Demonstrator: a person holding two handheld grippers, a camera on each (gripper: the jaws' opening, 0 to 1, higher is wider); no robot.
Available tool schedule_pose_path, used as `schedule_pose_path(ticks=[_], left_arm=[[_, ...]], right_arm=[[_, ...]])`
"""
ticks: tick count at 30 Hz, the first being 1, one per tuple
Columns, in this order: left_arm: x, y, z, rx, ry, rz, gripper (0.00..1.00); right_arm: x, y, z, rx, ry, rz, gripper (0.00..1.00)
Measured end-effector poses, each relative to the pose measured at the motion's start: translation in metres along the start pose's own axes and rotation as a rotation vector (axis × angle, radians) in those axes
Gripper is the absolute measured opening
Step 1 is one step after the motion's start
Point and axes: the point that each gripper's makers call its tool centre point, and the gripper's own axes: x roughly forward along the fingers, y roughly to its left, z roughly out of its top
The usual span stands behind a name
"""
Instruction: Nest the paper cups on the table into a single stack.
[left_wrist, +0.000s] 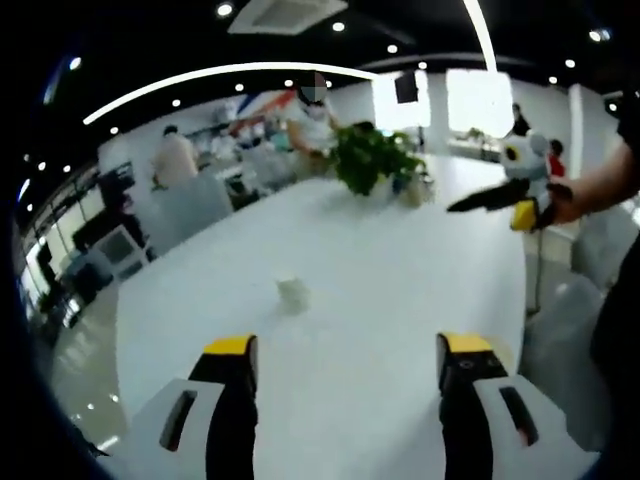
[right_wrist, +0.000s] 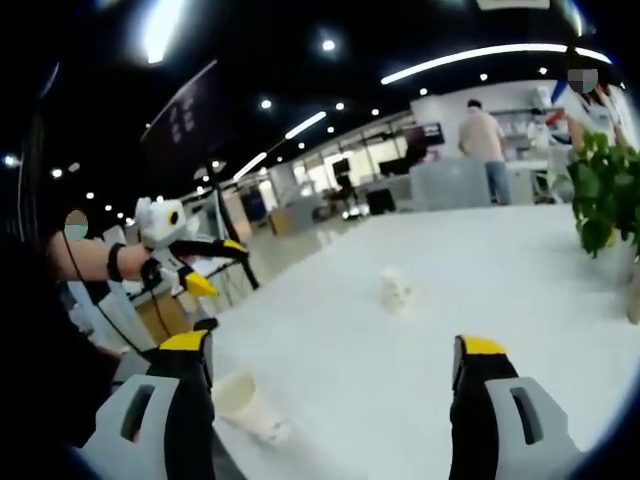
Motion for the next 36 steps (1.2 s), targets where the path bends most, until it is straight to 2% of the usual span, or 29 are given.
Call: schedule_pose_path(ticks=[3, 11, 15, 21, 23, 26, 36], left_arm=[[0.002, 0.003, 0.005, -0.019, -0.018, 0.012, 0.82], [0.008, 0.009, 0.014, -0.068, -0.058, 0.019, 0.89], [0.015, 0.013, 0.017, -0.072, -0.07, 0.033, 0.98], [0.027, 0.02, 0.017, -0.093, -0.069, 0.024, 0.99], [0.029, 0.024, 0.019, -0.078, -0.076, 0.039, 0.99], [0.033, 0.026, 0.024, -0.102, -0.099, 0.024, 0.99], [0.064, 0.036, 0.013, -0.098, -0.056, 0.015, 0.99]], right_arm=[[-0.001, 0.0, -0.002, 0.002, 0.004, -0.001, 0.98], [-0.002, -0.001, -0.005, 0.004, 0.008, -0.005, 0.98], [-0.002, -0.001, -0.005, 0.007, 0.008, -0.008, 0.98], [0.002, -0.002, -0.006, 0.005, 0.008, -0.007, 0.98], [0.004, -0.003, -0.008, 0.009, 0.012, -0.006, 0.98], [0.006, -0.004, -0.009, 0.007, 0.016, -0.002, 0.98], [0.013, -0.009, -0.013, 0.018, 0.024, 0.003, 0.98]])
